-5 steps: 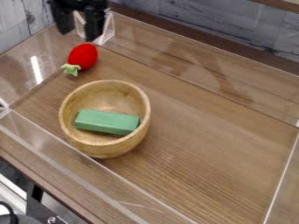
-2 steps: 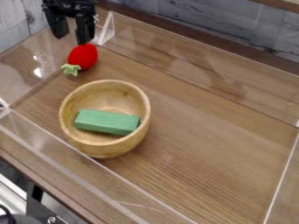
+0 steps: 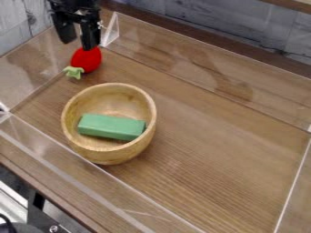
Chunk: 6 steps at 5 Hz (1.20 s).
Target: Move the red fruit to the right side of the table
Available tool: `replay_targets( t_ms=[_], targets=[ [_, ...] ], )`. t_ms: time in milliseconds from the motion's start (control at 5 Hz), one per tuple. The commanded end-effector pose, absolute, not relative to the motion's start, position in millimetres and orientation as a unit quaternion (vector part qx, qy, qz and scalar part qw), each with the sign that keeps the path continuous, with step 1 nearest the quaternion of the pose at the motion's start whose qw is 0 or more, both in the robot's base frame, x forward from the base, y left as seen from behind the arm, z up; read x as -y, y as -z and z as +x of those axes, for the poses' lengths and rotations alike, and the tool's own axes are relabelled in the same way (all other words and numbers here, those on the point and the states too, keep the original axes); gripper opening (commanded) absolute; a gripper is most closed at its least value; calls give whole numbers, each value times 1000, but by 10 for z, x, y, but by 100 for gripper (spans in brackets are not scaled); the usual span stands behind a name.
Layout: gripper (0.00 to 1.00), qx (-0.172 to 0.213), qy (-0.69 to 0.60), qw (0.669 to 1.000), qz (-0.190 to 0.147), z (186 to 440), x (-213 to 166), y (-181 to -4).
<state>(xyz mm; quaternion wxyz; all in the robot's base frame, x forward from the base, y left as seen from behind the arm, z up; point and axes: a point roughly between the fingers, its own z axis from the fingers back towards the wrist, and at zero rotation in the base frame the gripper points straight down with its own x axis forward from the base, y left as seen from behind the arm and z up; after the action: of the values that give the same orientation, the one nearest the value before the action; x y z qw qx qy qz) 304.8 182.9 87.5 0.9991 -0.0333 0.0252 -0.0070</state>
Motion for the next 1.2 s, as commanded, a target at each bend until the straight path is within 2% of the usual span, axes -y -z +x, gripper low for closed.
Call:
replay_targets(
  t_ms=[0,200,400,600,1000],
  targets=[
    [100,8,-4,1000,-19,3202,-1949,-882],
    [100,19,-27,999,-23,3262,-2043,-692],
    [100,24,-50,998,-23,3410,-2165,-631],
    [100,26,-68,997,-23,3522,-2179,-575],
    [100,23,-74,997,-24,3544,-2138,-584]
  ],
)
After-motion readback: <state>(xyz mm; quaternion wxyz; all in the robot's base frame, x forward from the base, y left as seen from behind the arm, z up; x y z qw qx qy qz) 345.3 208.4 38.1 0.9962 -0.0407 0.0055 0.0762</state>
